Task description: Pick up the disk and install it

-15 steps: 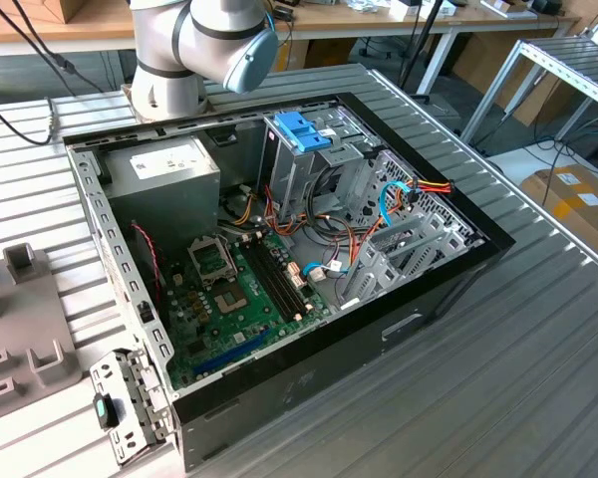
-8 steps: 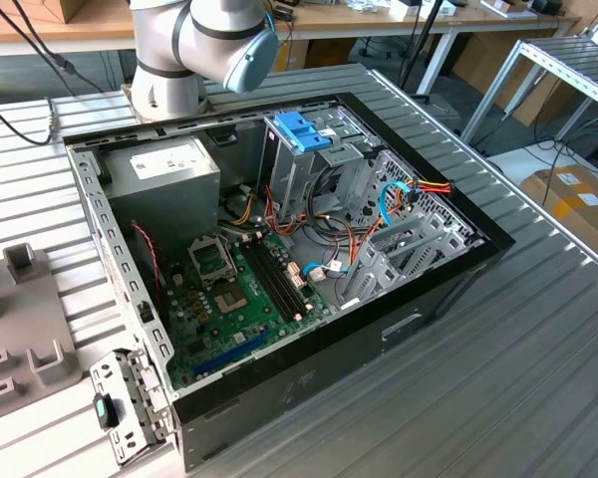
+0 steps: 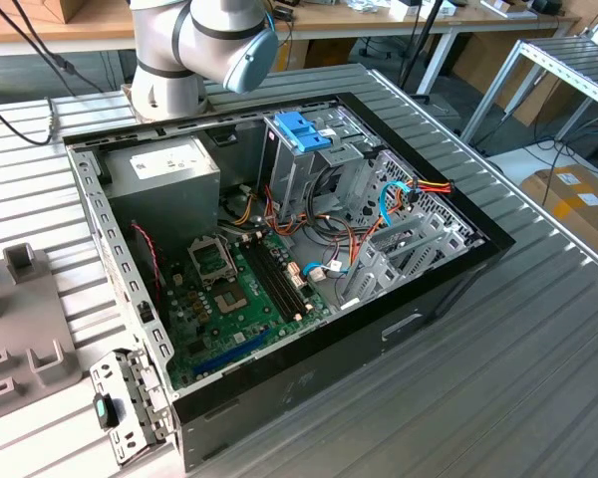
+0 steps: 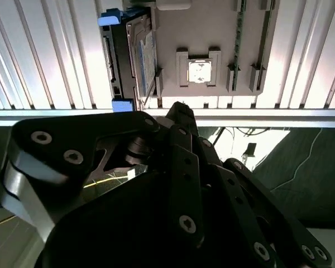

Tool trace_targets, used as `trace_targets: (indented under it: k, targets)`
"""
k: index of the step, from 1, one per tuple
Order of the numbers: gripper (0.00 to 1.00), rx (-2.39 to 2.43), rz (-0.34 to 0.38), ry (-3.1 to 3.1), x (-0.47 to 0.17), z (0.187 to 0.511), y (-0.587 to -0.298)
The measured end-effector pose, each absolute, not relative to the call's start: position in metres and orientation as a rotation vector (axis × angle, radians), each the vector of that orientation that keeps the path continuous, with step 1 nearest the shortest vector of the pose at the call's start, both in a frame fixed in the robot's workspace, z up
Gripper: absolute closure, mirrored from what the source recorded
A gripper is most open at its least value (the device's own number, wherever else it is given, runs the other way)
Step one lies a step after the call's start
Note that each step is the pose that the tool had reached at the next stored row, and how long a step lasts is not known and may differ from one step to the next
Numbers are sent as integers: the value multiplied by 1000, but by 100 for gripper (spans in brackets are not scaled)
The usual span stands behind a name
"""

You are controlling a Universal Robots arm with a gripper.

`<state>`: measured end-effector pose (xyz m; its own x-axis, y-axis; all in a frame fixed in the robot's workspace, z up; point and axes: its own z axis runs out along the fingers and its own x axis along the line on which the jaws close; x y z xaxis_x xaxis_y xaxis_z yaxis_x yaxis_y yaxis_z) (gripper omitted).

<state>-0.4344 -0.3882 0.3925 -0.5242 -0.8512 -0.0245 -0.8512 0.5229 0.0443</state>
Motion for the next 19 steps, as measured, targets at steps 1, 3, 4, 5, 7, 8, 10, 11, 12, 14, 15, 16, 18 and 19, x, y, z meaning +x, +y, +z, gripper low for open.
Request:
trace_targets:
  k: [1, 3, 4, 5, 7, 8, 10, 11, 12, 14, 15, 16, 18, 19]
  targets:
    - [89, 1607, -79, -2697, -434, 392, -388]
    - [89, 1648, -79, -2671, -434, 392, -388]
    - [89, 1654, -79, -2667, -434, 392, -388]
    - [89, 1660, -79, -2663, -434, 392, -388]
    - [89, 1675, -79, -2653, -434, 392, -388]
    - [89, 1680, -79, -2650, -434, 392, -388]
    - [89, 1700, -79, -2637, -434, 392, -388]
    - [89, 1712, -79, -2628, -434, 392, -388]
    - [89, 1722, -79, -2622, -434, 392, -388]
    - [89, 1735, -79, -2613, -434, 392, -388]
    - [89, 1744, -79, -2606, -434, 392, -388]
    - [89, 1754, -79, -2600, -434, 392, -388]
    - [89, 1783, -79, -2579, -434, 392, -388]
    - [89, 1793, -79, -2572, -434, 392, -388]
